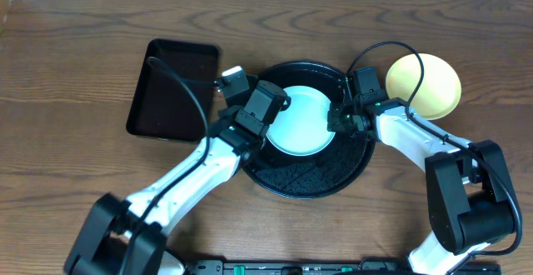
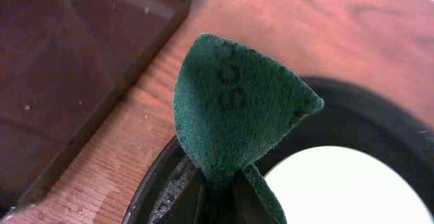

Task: Clean dirty plates on tray and stack at the side
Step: 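Scrub the green plate with the sponge while right gripper holds rim, then move the sponge with the left gripper back over the black tray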

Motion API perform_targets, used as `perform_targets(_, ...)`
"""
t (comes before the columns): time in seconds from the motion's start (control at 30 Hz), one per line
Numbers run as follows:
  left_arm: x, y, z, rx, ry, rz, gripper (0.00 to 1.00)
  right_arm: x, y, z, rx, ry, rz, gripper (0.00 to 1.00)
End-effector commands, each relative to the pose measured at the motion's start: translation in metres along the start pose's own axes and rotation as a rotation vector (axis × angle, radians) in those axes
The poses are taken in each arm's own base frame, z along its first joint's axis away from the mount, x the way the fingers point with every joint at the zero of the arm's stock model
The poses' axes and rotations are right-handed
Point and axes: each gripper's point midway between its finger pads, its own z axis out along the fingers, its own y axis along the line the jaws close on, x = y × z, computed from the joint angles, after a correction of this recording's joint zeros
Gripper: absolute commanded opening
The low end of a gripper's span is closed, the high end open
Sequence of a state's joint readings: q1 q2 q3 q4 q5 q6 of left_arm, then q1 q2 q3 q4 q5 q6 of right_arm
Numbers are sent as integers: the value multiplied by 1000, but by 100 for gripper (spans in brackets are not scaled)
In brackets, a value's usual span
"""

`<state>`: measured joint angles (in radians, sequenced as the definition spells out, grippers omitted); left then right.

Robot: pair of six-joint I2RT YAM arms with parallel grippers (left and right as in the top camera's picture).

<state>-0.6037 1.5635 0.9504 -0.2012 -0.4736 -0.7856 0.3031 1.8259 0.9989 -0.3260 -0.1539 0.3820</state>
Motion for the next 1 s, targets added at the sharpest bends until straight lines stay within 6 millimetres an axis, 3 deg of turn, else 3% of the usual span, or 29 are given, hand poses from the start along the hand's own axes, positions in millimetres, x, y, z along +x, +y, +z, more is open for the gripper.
perform_targets(0.0,-1,-4,-13,50,23,15,8,0,2,2,-9,7,-9,1)
perform_targets(0.13,18,-12,-15,110,128,29,8,-6,4,-2,-12,-11,-17,1)
perform_targets(0.27,34,0,-16,72,199,62,8,-19,10,-21,-16,-54,-33,1)
perform_targets(0.47,34,19,-11,31,248,38,8,-41,-1,-61,100,-150,-57,1)
perform_targets(0.63,29,34,-2,40,317,-43,8,-45,-8,-86,204,-208,-80,1)
perform_targets(0.8,17,66,8,-27,336,-116,8,-48,-11,-99,298,-253,-134,1)
perform_targets(0.97,10,104,11,-109,363,-133,7,-44,3,-99,296,-261,-179,1)
